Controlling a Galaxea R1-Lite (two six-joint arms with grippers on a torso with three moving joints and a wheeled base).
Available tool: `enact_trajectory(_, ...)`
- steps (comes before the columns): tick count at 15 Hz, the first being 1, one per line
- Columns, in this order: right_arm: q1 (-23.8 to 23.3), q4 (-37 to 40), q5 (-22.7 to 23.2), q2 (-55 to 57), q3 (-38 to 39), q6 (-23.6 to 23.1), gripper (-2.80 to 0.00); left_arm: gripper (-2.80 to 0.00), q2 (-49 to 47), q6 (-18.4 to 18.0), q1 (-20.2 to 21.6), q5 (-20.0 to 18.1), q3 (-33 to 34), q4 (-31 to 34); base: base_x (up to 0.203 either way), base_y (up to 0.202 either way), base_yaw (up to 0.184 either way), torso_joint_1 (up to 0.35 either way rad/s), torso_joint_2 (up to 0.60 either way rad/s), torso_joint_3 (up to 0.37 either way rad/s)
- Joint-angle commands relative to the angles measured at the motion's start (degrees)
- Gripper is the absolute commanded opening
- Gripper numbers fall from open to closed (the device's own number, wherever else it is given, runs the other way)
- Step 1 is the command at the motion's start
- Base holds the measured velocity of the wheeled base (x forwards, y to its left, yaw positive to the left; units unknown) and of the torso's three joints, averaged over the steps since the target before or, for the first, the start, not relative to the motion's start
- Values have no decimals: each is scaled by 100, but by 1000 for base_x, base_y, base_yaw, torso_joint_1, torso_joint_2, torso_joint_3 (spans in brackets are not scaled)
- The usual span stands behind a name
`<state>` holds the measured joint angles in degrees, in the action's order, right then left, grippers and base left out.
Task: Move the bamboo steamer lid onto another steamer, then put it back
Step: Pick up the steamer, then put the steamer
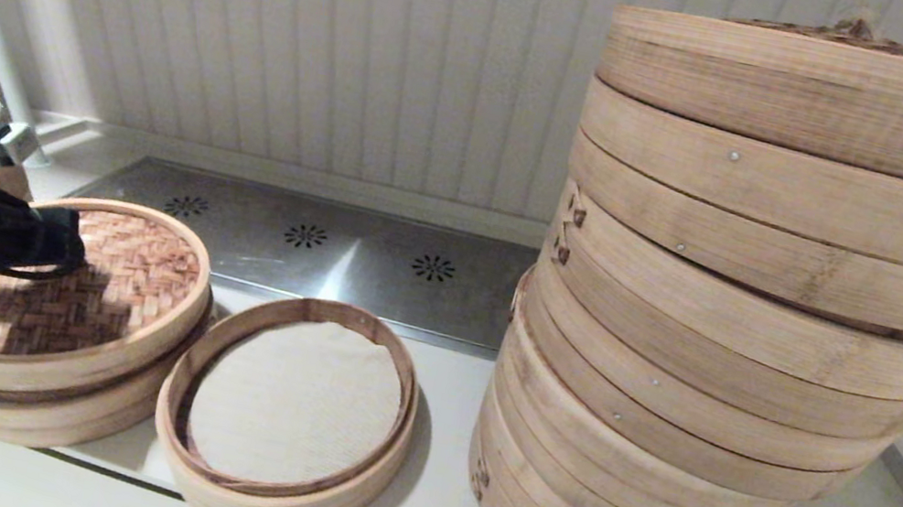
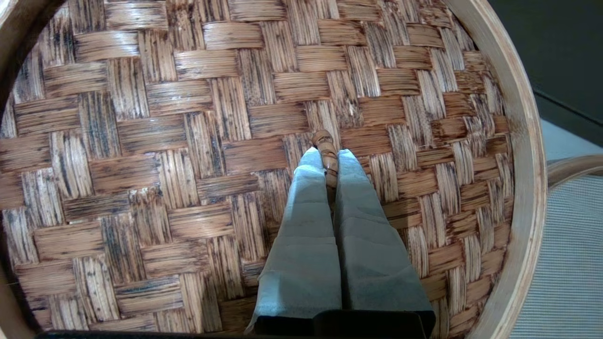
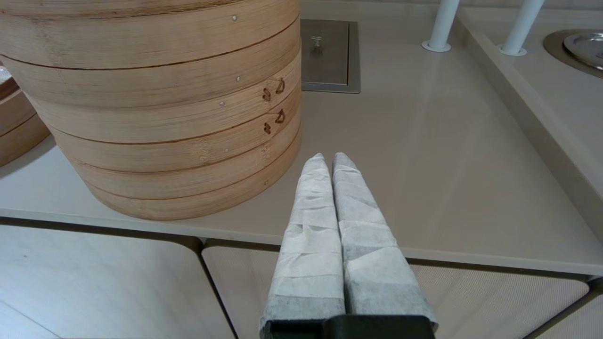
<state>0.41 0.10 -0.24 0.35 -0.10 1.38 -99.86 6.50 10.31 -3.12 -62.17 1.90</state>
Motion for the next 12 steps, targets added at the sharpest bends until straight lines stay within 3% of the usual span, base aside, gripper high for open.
enact_trajectory(1, 2, -1, -2, 9, 1, 3, -280, -280, 128, 9, -48, -5, -10, -6, 0, 0, 0, 0, 0, 0)
enact_trajectory(8, 2, -1, -2, 9, 1, 3, -280, -280, 488, 202, -473, -5, -32, 3, 0, 0, 0, 0, 0, 0)
enact_trajectory(12, 2, -1, -2, 9, 1, -4, -280, -280, 575, 503, -1000, -4, -4, 3, 0, 0, 0, 0, 0, 0)
